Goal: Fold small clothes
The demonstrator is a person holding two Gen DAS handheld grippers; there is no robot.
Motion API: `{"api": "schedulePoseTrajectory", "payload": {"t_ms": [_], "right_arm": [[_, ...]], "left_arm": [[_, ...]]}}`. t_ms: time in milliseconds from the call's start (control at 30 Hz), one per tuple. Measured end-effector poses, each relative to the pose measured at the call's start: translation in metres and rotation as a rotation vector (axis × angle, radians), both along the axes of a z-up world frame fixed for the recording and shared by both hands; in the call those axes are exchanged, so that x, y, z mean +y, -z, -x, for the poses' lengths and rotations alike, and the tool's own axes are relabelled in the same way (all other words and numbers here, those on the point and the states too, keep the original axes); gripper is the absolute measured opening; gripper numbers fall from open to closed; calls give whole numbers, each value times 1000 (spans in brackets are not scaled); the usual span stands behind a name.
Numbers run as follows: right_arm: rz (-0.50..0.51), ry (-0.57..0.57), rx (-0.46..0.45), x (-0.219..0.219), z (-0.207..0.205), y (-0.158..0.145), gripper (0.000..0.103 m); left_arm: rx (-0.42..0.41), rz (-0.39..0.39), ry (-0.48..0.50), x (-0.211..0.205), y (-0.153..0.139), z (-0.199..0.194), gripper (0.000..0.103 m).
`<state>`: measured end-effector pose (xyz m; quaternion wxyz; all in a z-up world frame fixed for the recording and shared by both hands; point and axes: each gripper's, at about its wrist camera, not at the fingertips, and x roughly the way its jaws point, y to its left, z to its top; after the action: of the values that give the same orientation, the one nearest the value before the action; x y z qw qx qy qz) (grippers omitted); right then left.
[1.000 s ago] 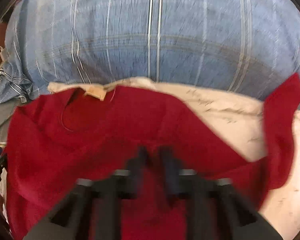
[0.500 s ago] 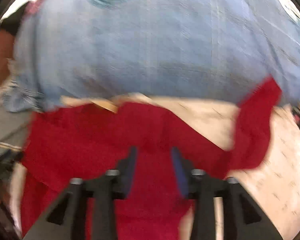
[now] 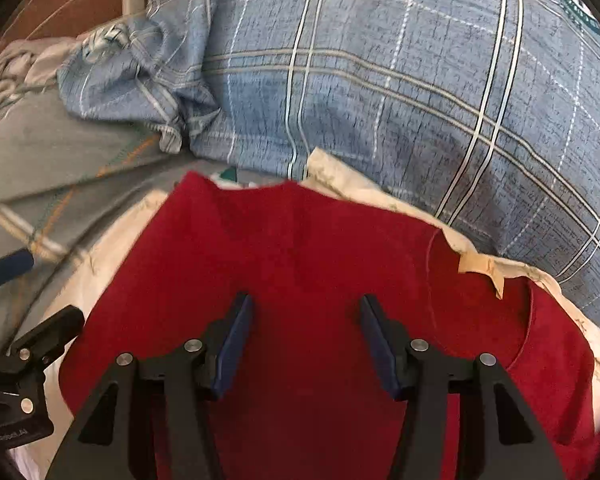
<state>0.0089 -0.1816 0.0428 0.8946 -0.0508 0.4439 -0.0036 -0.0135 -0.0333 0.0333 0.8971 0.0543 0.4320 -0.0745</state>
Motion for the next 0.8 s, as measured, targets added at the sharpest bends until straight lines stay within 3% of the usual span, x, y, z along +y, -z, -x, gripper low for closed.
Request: {"api": "schedulePoseTrajectory", "payload": {"t_ms": [167,267,333,467,533,567,667,800], "right_arm": [[-202,0,-23,-3,27,-36,59],[-244,-66,0,21,49,-42,59],[-202,-140,14,47,61,-35,59],[31,-206,8,90,66,-9,58],[115,-199,0,93,61,3,50],[110,-186,3,90,58,8,49],[-5,-175,-9,85,53,-5,21],[-110,-177,-8,95,41,-14,21]], "left_arm": [[-23,31,-70,24,-15,-2,84],[-69,30,-130,43,-27,-1,84],[-86,46,-171,57,-33,0,84],[-78,113,-208,74,-34,-3,84],[-70,122,-204,76,-33,-3,84],[-72,118,-203,76,-34,-2,84],[-87,119,-211,78,-38,-2,84],[-97,138,-240,84,-41,-4,84]]}}
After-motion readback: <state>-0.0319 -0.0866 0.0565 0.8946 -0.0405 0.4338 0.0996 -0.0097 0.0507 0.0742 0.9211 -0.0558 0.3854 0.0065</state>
